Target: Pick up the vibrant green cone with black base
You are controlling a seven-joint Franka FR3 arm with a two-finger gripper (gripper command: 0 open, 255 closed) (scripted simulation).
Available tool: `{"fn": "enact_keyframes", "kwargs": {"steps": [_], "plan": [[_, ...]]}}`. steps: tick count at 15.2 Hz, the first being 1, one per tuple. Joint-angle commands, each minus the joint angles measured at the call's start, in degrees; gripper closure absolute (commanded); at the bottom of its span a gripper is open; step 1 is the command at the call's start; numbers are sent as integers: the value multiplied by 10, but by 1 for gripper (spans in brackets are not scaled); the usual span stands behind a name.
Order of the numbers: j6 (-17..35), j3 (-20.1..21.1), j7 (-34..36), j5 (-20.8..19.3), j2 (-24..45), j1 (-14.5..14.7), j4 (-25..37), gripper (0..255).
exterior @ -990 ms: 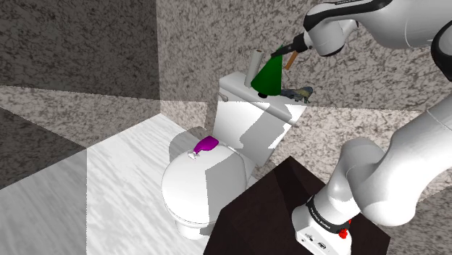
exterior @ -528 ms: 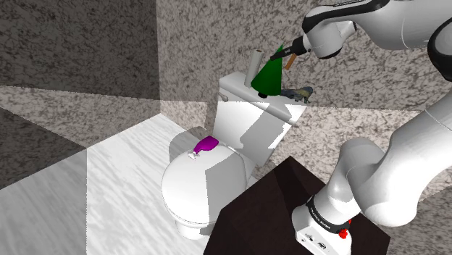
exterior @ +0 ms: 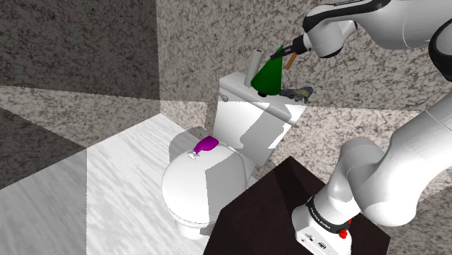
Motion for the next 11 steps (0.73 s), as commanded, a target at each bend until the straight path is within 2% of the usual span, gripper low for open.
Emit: {"fn": "enact_keyframes", "kwargs": {"steps": [1, 11], "plan": [[-6, 16, 20, -22, -7, -14, 5, 255], [-59, 70, 104, -103, -27, -67, 52, 255]]}}
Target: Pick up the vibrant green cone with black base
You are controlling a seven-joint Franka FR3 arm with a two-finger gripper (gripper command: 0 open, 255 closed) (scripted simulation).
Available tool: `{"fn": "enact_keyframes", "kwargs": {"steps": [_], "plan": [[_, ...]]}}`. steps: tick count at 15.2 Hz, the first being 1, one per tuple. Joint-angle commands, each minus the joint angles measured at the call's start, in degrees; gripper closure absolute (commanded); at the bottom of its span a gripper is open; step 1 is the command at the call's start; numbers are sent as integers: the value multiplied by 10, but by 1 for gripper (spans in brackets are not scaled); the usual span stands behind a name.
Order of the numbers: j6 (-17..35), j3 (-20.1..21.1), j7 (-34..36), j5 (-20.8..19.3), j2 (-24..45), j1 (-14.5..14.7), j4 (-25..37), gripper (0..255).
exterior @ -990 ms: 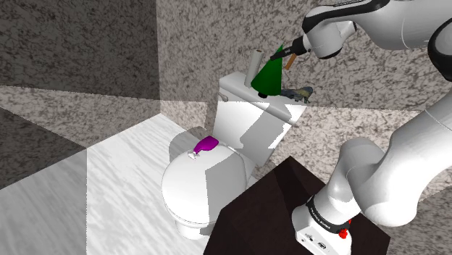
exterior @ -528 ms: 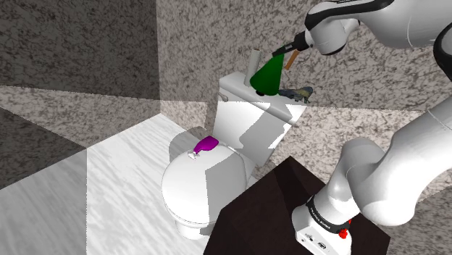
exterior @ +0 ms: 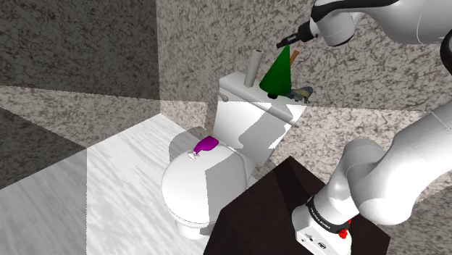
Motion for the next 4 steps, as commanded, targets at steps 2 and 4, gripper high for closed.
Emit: {"fn": "enact_keyframes", "kwargs": {"steps": [2, 4], "plan": [[-19, 12, 21, -19, -3, -11, 20, 255], [-20, 13, 22, -20, -3, -11, 20, 255]]}}
